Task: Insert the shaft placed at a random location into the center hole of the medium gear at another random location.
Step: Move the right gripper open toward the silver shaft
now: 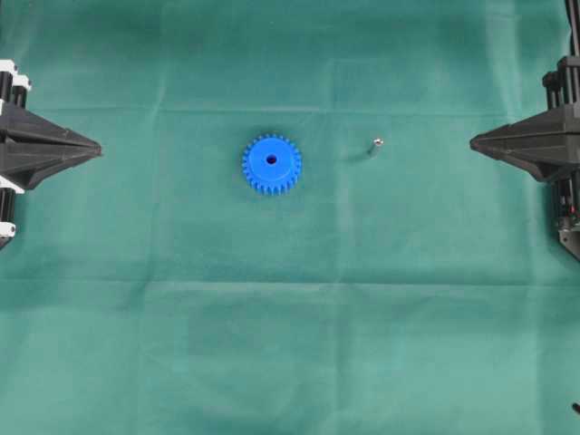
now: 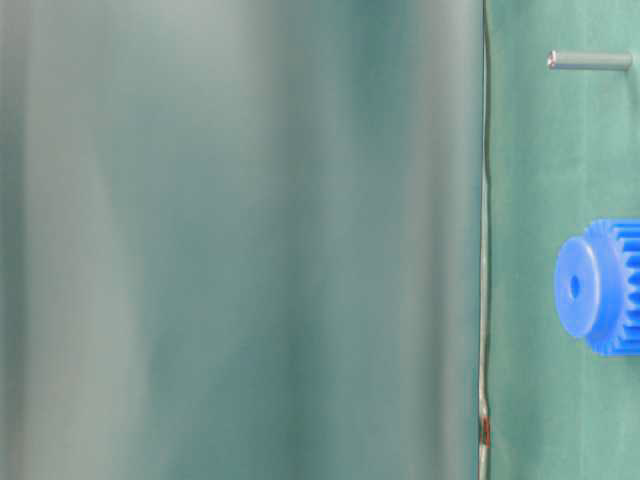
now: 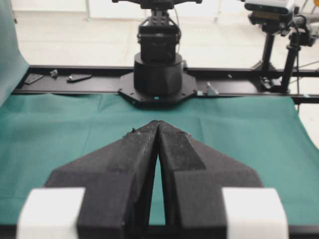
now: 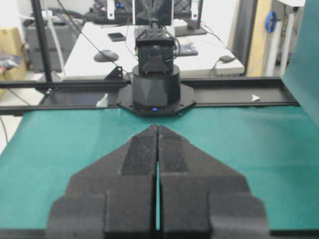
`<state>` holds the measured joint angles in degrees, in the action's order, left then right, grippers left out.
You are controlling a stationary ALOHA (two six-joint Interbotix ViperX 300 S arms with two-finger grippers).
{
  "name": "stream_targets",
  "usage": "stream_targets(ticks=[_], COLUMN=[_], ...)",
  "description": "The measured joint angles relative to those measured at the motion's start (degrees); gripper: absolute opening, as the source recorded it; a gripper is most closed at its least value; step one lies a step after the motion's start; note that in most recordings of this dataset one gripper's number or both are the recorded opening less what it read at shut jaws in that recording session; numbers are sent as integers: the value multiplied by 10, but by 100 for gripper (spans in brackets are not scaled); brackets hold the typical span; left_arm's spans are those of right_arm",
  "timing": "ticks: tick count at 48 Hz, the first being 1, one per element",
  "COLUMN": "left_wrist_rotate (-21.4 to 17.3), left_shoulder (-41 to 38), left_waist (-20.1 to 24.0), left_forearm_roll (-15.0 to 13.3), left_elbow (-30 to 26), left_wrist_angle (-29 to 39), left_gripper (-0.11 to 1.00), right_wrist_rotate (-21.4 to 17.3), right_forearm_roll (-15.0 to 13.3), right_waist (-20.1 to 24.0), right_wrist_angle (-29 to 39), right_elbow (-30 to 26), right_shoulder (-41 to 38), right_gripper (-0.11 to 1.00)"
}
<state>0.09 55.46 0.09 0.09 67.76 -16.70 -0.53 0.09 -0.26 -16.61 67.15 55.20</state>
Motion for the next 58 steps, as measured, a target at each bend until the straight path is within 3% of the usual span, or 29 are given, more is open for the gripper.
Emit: stream_targets(ticks=[15,30,36,46,48,53,58], left_wrist_rotate=[2,4,4,5,5,5,5], left_shoulder=[-2,-2,-2,-2,-2,-2,-2], left_waist=[0,1,0,0,0,0,0], left_forearm_roll=[5,6,6,6,6,6,6], left_elbow=[-4,-4,-4,-3,-4,-4,-4], left_wrist_angle=[11,19,19,19,19,19,19], left_gripper=[0,0,0,0,0,0,0], right_wrist_rotate=[11,11,11,11,11,11,11], right_forearm_roll=[-4,-4,-4,1,1,4,7], right_waist=[-43,-98,-111,-119,-120,-126,-132], right_wrist_angle=[33,38,31,0,-7,-27,-54], right_elbow=[-1,-2,-2,-4,-5,-6,-5], right_shoulder=[-10,-96,-139,-221,-239,-282,-328], right_gripper=[1,2,23,81,82,72,73])
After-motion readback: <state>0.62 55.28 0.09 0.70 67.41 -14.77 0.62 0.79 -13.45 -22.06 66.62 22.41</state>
